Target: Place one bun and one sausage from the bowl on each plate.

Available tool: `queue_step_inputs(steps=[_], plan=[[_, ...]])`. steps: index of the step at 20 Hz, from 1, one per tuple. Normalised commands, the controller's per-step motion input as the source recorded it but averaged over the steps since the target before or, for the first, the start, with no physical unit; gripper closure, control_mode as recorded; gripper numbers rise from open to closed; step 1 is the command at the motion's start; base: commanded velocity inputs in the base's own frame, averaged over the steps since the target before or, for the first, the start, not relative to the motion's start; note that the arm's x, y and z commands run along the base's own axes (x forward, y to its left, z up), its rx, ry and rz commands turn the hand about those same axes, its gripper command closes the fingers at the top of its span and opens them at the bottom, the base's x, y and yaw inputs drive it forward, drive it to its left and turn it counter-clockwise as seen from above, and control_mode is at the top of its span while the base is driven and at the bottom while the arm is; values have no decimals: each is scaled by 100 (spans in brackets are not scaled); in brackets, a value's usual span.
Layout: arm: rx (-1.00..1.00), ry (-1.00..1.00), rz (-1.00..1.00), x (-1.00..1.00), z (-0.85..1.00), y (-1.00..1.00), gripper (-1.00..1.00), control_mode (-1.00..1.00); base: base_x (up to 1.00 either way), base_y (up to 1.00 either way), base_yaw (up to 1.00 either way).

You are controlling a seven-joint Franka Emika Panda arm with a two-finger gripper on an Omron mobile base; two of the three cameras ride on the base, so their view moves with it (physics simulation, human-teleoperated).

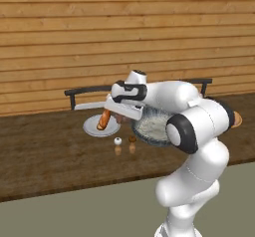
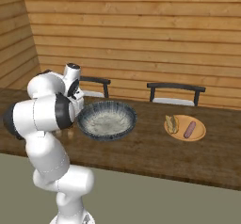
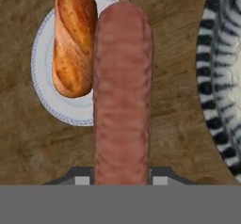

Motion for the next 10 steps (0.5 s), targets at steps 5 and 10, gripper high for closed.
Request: queue_step_inputs(steps=[5,10], plan=[[0,2,0,41,-6,27,100,-100,0,0,0],[-3,0,0,25,-32,13,100,-100,0,0,0]])
